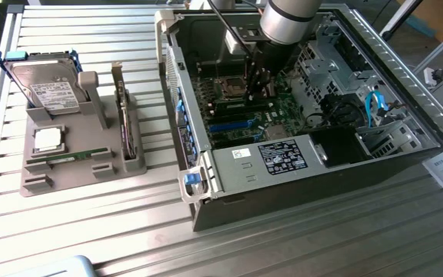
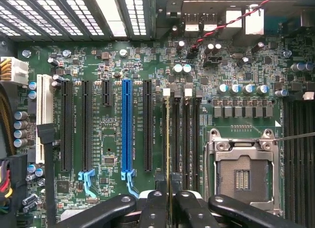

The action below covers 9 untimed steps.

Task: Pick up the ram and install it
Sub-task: 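Insert the ram into the slot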

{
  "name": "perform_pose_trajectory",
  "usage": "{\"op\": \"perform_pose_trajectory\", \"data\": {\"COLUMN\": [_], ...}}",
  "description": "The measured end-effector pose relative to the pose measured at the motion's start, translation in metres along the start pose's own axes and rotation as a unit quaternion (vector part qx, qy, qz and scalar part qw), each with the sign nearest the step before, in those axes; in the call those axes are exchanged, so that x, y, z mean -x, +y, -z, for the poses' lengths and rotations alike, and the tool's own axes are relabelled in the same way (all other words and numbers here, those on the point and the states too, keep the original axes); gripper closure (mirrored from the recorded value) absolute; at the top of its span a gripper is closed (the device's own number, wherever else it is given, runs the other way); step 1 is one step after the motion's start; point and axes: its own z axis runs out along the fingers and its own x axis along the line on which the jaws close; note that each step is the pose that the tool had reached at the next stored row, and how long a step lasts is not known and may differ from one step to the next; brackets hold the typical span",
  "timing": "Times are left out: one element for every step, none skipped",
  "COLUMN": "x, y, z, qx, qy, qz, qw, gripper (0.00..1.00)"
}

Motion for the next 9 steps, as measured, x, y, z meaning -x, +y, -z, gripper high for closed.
{"op": "perform_pose_trajectory", "data": {"x": [0.0,-0.0001,-0.0001,-0.0001,-0.0001,-0.0001,-0.0001,-0.0001,0.0], "y": [-0.0001,-0.0001,-0.0004,-0.0005,-0.0005,-0.0006,-0.0006,-0.0006,-0.0007], "z": [0.0,0.0,-0.0004,-0.0012,-0.002,-0.0023,-0.0026,-0.003,-0.0041], "qx": [0.0,0.0,0.0,0.0,0.0001,0.0001,0.0001,0.0001,0.0001], "qy": [0.0,0.0,0.0,0.0,0.0001,0.0001,0.0001,0.0,0.0], "qz": [0.0,0.0,0.0,0.0,0.0,0.0,0.0,0.0,0.0], "qw": [1.0,1.0,1.0,1.0,1.0,1.0,1.0,1.0,1.0], "gripper": [0.87,0.87,0.87,0.87,0.87,0.87,0.87,0.87,0.87]}}
